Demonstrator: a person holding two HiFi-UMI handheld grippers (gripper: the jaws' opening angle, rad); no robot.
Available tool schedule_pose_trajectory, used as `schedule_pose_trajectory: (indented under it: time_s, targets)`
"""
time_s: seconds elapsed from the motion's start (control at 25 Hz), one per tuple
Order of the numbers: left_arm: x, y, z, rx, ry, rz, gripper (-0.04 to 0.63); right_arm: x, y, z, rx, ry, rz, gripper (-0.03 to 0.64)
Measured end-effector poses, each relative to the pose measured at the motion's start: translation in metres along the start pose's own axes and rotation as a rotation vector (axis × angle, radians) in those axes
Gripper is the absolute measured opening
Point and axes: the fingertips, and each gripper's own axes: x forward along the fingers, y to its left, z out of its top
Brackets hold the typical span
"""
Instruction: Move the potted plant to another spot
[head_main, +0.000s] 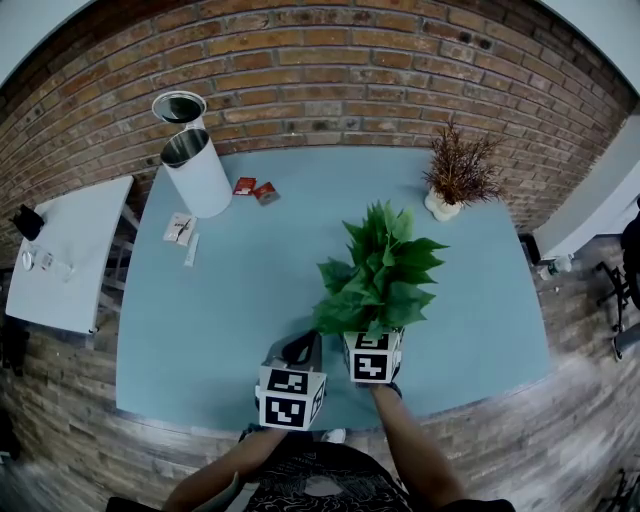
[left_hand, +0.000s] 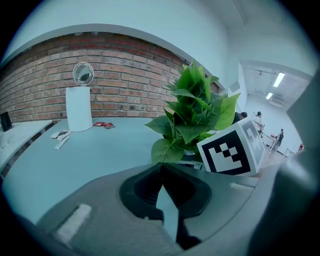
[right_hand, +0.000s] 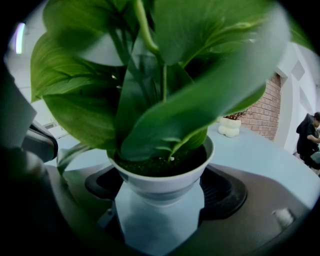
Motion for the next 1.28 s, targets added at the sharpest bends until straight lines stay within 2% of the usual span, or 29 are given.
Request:
schedule_pose_trajectory:
  time_s: [1.28]
  targets:
    - [-0.029, -0.02, -0.026, 0.006, -0.005, 0.017, 0.0, -0.044, 0.012, -0.028, -0.014, 0.008, 0.025, 0.477]
